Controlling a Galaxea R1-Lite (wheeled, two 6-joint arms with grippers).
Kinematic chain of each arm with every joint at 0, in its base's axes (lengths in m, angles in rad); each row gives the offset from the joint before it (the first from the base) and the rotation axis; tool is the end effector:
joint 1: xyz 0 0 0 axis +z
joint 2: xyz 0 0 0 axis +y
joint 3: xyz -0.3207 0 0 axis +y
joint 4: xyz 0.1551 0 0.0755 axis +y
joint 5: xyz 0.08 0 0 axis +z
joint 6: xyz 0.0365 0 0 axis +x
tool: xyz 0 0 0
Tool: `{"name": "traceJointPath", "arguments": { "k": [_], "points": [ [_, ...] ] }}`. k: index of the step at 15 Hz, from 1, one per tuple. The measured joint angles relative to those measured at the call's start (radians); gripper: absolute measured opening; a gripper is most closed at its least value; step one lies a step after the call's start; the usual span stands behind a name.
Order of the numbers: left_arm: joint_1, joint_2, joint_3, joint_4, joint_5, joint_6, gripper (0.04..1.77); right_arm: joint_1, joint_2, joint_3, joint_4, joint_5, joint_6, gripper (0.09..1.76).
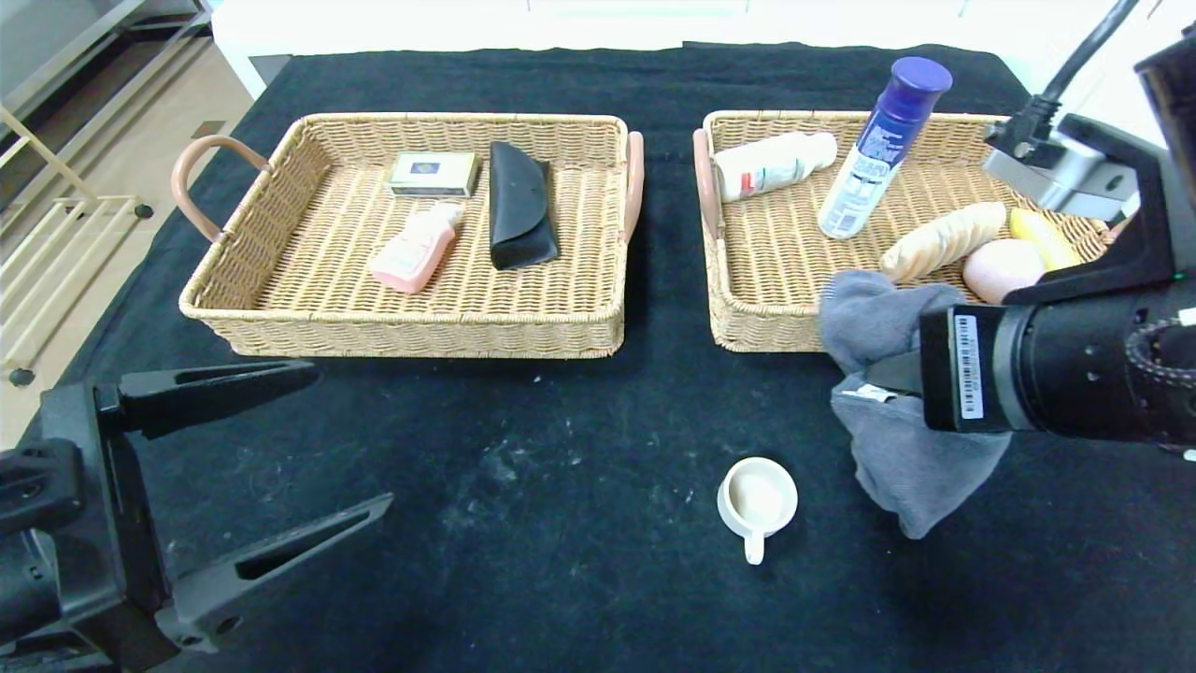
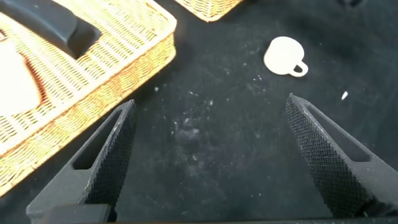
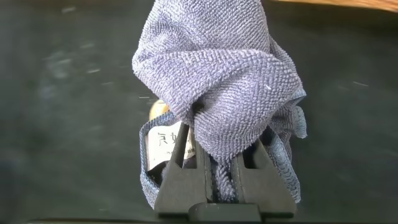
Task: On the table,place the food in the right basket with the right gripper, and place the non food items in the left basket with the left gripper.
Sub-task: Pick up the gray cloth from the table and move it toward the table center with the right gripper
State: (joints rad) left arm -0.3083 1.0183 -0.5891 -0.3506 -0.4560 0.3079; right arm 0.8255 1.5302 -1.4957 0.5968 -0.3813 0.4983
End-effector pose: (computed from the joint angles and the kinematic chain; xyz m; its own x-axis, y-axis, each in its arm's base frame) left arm 0.1062 -0.0507 0.2682 0.7192 -0.6912 -0.0705 0.6809 0.6811 0.2692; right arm 0.1704 0.1646 0.3233 0.7816 0.2983 -0.5478 -0.2289 0.9541 0.1929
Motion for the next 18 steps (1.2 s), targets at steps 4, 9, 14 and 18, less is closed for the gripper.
{"name": "traceJointPath", "arguments": {
  "k": [4,9,14,18],
  "points": [
    [0.017,-0.008,-0.018,0.004,0.001,-0.011,1.72,0.079,0.106,-0.126,-0.005,0.084,0.001,0.25],
    [0.033,-0.04,-0.034,0.015,0.001,-0.012,1.72,0.156,0.25,-0.227,-0.099,0.144,0.011,0.25],
    [0.036,-0.094,-0.06,0.059,0.003,-0.004,1.72,0.241,0.393,-0.236,-0.321,0.148,-0.051,0.25],
    [0.037,-0.115,-0.063,0.058,0.008,-0.005,1.72,0.273,0.499,-0.237,-0.525,0.145,-0.114,0.25]
  ]
}}
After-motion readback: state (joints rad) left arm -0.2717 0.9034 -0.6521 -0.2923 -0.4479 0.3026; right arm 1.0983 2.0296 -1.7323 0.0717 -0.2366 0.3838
